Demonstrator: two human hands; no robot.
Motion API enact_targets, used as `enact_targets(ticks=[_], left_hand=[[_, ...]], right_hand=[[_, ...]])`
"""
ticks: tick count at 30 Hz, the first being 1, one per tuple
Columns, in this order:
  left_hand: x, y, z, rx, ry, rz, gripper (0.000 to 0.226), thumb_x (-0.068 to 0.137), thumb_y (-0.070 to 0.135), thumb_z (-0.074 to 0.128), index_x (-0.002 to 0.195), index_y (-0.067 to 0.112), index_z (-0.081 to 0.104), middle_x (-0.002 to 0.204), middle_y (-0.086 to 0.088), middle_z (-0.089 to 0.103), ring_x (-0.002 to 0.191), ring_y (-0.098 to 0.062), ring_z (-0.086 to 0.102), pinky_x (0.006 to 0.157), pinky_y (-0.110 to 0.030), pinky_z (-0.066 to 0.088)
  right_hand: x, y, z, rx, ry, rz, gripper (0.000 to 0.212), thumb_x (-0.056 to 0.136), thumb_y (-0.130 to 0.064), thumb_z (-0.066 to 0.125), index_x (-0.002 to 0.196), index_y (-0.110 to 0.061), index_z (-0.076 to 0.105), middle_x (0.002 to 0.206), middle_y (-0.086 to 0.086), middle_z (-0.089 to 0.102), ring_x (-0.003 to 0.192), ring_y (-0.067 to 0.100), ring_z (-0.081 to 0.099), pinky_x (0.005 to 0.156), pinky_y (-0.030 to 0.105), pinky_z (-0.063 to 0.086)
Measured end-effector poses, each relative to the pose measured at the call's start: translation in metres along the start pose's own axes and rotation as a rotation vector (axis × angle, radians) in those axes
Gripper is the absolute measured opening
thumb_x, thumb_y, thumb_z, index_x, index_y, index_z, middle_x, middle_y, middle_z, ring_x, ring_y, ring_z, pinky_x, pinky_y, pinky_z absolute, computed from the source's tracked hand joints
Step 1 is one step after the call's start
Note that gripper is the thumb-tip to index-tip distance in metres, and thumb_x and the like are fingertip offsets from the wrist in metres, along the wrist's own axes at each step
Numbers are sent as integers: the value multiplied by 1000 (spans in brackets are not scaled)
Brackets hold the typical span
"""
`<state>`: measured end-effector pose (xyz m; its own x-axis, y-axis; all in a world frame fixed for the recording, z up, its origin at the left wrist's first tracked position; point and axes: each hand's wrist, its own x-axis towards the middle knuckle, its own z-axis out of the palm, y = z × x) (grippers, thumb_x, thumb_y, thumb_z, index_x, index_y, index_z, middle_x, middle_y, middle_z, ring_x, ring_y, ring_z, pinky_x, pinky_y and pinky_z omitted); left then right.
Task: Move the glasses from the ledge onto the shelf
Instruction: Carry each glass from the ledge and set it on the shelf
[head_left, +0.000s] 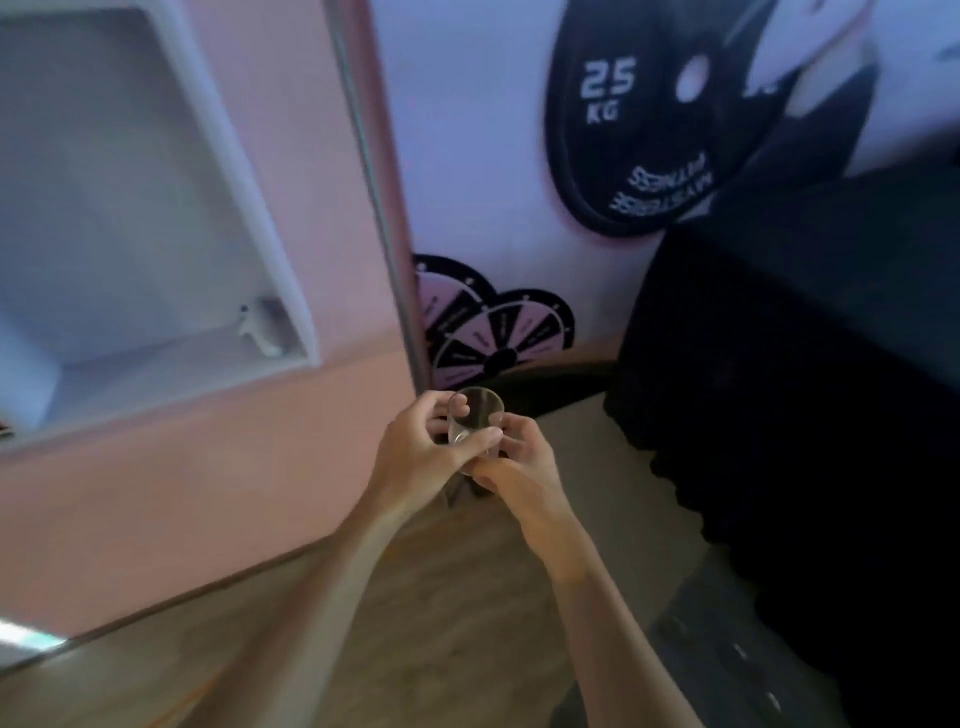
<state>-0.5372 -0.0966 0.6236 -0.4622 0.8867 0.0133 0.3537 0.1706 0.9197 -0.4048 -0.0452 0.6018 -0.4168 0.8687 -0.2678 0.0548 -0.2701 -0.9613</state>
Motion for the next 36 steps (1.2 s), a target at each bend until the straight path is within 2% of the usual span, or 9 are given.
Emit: enact_targets(ticks=[2, 5, 10, 15, 18, 22, 24, 29, 36], left_hand=[[-18, -3, -66, -10, 81, -7, 54, 58, 60, 84, 103, 33, 70, 95, 19, 76, 91, 11, 68, 66, -7, 52], [-52, -8, -164, -29, 203, -13, 57, 53, 62, 85, 100, 32, 71, 91, 23, 76, 85, 12, 69, 67, -9, 52], [-113, -13, -322, -2, 399, -56, 55, 54, 59, 87, 93, 24, 70, 94, 12, 76, 89, -11, 75, 88, -43, 61], [-169, -12, -458, 56, 583, -115, 64, 56, 56, 87, 95, 9, 69, 98, -13, 77, 93, -31, 74, 92, -53, 58], [-195, -10, -524, 95, 668, -139, 45, 67, 46, 90, 85, 13, 66, 89, -10, 77, 89, -32, 74, 86, -47, 58], [-214, 0, -603, 181, 786, -129, 49, 71, 48, 88, 89, 7, 69, 88, -6, 75, 90, -28, 74, 88, -50, 59], [-214, 6, -639, 225, 829, -123, 49, 73, 48, 88, 91, 7, 70, 91, -7, 74, 89, -24, 74, 89, -51, 59], [-187, 15, -726, 319, 860, -88, 54, 73, 57, 84, 100, 12, 70, 99, -11, 76, 95, -28, 75, 92, -53, 60], [-119, 27, -810, 280, 896, -33, 63, 64, 60, 84, 101, 10, 70, 102, -11, 77, 97, -26, 76, 93, -52, 60]], right_hand=[[-14, -19, 60, 16, -92, 23, 51, 86, 7, 73, 129, -11, 54, 124, 21, 70, 107, 38, 72, 90, 45, 60], [-44, -43, 154, -3, -197, 3, 43, 86, 6, 70, 123, -12, 58, 121, 20, 72, 92, 26, 71, 75, 31, 58], [-99, -71, 309, -48, -377, -32, 36, 89, -4, 69, 121, -16, 57, 109, 13, 75, 83, 20, 74, 83, 38, 62], [-148, -100, 441, -114, -606, -67, 40, 83, -19, 78, 120, -22, 62, 107, 8, 78, 93, 23, 78, 76, 31, 62], [-172, -118, 508, -159, -732, -125, 32, 69, -31, 79, 101, -33, 72, 96, -3, 81, 82, 13, 80, 72, 28, 63], [-184, -143, 594, -183, -813, -172, 68, 60, -41, 84, 121, -19, 62, 103, 5, 81, 88, 20, 80, 84, 38, 65], [-184, -157, 633, -179, -861, -192, 72, 62, -43, 85, 125, -19, 60, 109, 5, 79, 90, 20, 79, 77, 34, 65], [-163, -199, 717, -144, -937, -284, 71, 70, -44, 87, 131, -21, 58, 114, 3, 76, 97, 18, 77, 78, 31, 65], [-109, -255, 801, -116, -912, -364, 58, 71, -41, 88, 120, -18, 65, 100, -1, 81, 80, 9, 79, 66, 25, 63]])
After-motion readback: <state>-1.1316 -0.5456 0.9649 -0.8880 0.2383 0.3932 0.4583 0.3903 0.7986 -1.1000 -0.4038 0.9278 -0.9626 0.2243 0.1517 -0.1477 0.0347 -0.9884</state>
